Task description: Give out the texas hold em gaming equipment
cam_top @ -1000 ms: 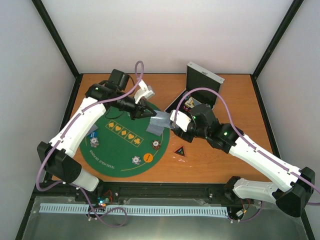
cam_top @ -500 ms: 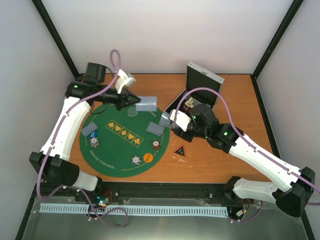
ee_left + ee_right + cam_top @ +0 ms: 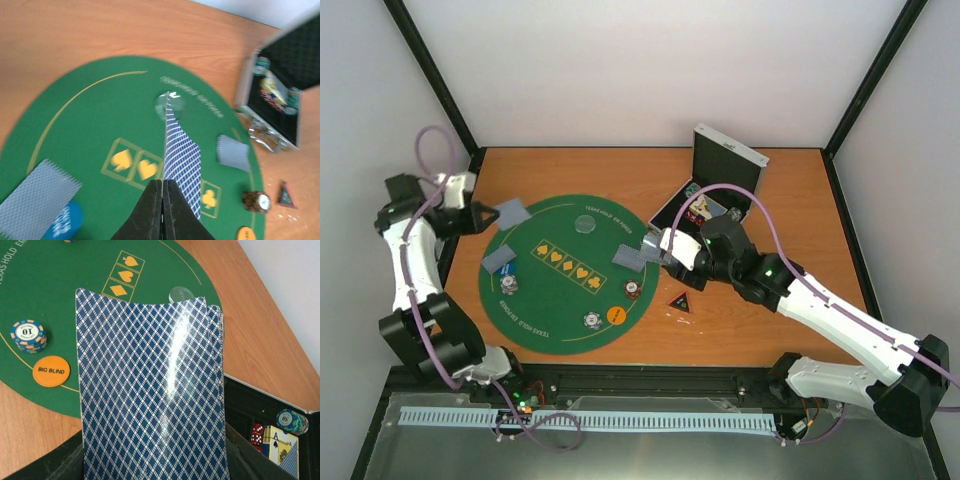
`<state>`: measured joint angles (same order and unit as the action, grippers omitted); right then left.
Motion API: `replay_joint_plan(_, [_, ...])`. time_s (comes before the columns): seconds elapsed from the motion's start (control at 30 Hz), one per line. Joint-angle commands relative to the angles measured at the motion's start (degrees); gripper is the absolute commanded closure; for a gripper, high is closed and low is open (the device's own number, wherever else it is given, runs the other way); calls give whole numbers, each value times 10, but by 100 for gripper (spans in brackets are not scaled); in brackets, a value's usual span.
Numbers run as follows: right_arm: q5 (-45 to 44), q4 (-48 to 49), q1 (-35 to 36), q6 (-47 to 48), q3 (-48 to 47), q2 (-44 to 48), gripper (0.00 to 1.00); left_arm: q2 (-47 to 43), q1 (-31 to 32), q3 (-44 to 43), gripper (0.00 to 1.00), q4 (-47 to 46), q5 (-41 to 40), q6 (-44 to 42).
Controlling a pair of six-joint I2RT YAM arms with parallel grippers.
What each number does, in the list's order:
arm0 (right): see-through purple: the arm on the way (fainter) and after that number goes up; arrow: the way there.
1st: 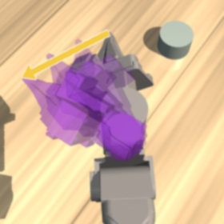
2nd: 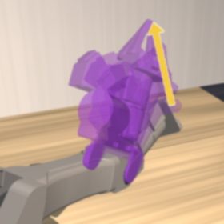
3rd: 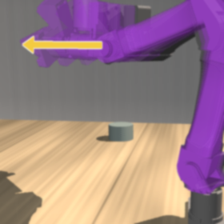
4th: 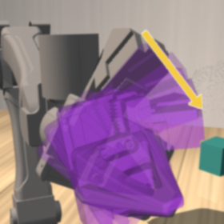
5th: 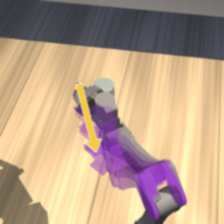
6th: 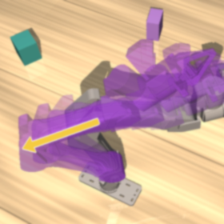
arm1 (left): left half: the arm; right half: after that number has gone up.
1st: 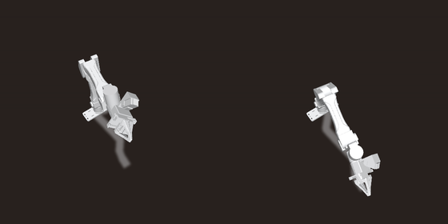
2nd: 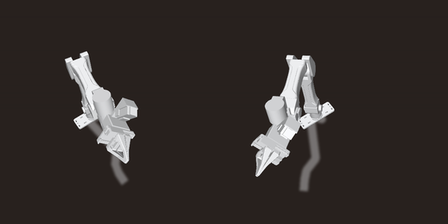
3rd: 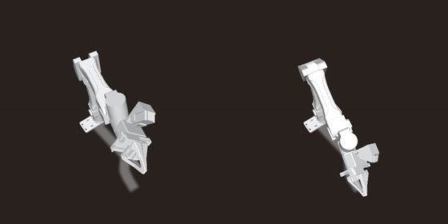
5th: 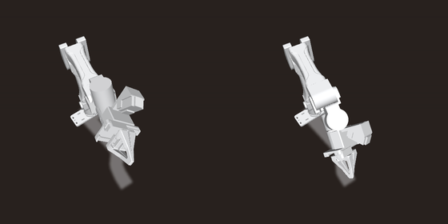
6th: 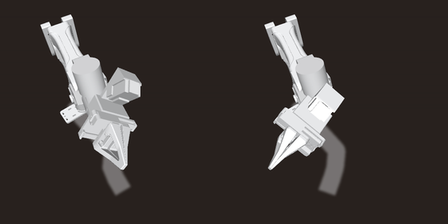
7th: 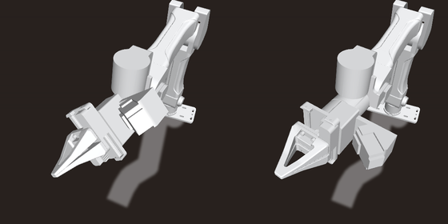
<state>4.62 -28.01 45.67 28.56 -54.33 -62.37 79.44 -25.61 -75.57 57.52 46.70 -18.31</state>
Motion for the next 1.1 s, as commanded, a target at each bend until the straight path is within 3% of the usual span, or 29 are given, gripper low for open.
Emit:
replay_joint_plan(0.0, [23, 29, -3, 4, -3, 23, 48, 28, -107, 62, 99, -74, -12, 0])
replay_joint_plan(0.1, [23, 30, -3, 4, 1, 37, 48, 66, -149, 100, 99, -131, -25, -3])
replay_joint_plan(0.3, [20, 31, -3, 6, 4, 44, 48, 126, -156, 142, 99, -192, -36, -33])
replay_joint_plan(1.07, [22, 24, -4, 11, 3, 43, 48, 238, -156, 160, 99, -238, -55, -57])
